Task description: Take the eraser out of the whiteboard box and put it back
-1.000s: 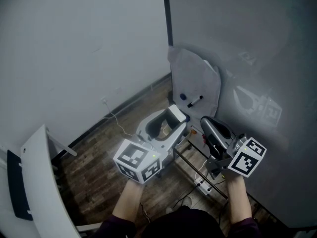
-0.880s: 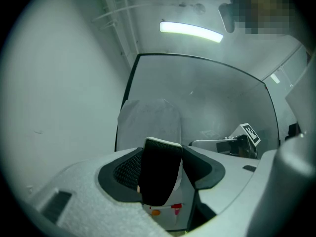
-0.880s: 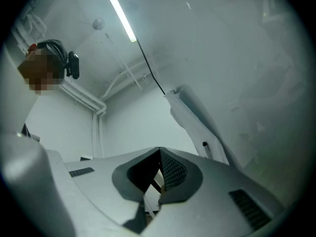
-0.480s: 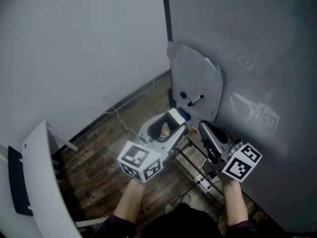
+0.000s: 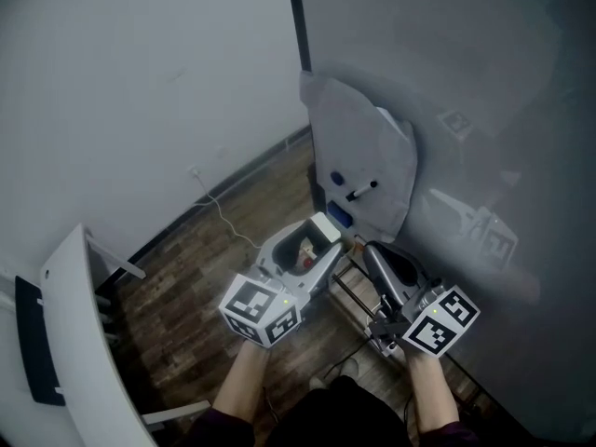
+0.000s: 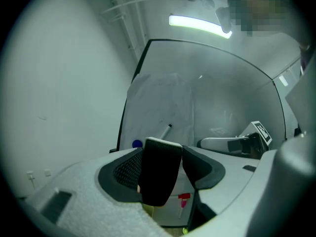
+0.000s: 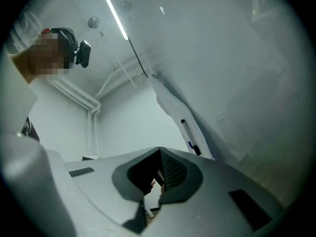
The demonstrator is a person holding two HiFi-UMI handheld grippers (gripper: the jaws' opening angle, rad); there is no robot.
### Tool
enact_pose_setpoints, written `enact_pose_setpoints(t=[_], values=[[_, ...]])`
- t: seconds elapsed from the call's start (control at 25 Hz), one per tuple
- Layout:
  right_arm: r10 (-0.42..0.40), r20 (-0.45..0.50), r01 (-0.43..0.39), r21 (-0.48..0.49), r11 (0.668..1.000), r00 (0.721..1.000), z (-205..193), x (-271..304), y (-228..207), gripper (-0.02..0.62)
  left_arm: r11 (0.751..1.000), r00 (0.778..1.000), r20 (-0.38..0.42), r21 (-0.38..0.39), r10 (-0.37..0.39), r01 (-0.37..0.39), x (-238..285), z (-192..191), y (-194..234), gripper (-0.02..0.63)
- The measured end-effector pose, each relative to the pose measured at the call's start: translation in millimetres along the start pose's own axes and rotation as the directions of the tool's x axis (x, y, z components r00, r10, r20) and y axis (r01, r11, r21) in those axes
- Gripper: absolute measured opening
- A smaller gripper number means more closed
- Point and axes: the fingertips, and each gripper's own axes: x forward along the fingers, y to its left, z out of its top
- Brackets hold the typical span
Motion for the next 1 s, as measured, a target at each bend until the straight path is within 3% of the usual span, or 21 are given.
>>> enact_pose_setpoints(t=[0.24,0.52,1.0], values=[[-0.030,0.003,0.030,-0.029,0.999,1.000,-10,-3,-8,0.003,1.000,1.000,0.022,0.004,0.018,-0.018,7,-15,13,0.247],[-0.130,0.025,0.131,-0.032,0.991,0.991,-33,-1,-24,0.003,0.999,0.999,-0.001,0.011,-0.038,0.038,19,-45,26,0.247],[-0.347,0.095,0.347,0.019,0.938,0.933,-81,-1,-36,0.003,0.983,0.983,-0.034,-0.022,-0.181,0.180,30,-88,49,0.247]])
